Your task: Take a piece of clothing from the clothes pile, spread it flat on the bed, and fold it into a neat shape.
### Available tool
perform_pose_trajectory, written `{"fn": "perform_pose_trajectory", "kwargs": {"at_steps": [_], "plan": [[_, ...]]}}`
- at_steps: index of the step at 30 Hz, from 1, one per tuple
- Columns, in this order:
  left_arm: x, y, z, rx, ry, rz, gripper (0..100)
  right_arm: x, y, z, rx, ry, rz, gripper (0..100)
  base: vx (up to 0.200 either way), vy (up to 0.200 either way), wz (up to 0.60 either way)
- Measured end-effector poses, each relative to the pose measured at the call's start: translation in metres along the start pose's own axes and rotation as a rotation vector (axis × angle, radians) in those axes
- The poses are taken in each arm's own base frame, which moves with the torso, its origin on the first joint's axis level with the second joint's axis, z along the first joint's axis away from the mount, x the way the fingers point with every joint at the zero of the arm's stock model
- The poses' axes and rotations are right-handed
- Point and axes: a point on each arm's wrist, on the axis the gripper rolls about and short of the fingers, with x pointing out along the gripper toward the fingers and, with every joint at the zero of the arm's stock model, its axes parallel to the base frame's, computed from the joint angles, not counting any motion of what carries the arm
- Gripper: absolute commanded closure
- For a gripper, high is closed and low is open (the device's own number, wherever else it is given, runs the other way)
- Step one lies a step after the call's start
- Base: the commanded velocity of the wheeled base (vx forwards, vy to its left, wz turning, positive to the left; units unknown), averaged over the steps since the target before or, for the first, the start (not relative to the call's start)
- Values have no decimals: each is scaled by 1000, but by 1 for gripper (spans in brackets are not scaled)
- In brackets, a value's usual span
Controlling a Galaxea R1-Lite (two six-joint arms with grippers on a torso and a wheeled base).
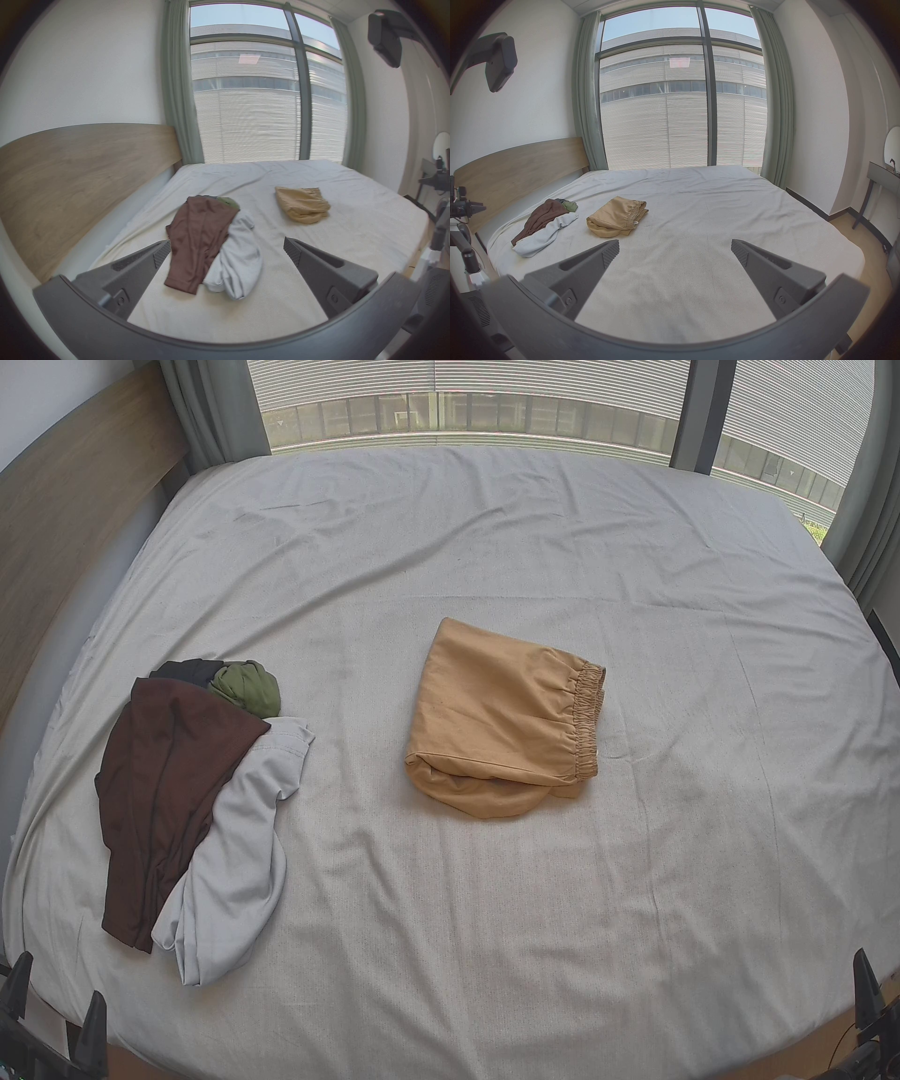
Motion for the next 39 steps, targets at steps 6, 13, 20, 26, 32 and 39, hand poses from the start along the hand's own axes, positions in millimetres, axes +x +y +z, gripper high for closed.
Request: {"fn": "perform_pose_trajectory", "kwargs": {"at_steps": [6, 13, 20, 26, 32, 39], "plan": [[-1, 3, -2, -11, 16, 143, 0, 0, 1, 0, 6, 0, 23, 0, 0, 0, 0], [-1, -1, -2, -72, 10, -12, 0, 0, 1, -2, 3, 17, 53, 0, 0, 0, 0], [-1, -1, -4, -19, 21, -32, 0, 0, 0, -6, -19, 56, -8, 0, 0, 0, 0], [-1, -1, -4, -78, 33, -22, 0, 0, -1, -7, -29, 68, -22, 0, 0, 0, 0], [-1, -2, -4, -125, 34, -75, 0, 0, -1, -7, -33, 72, -20, 0, 0, 0, 0], [-1, -1, -6, -52, 42, -5, 0, 0, -1, -8, -34, 76, -18, 0, 0, 0, 0]]}}
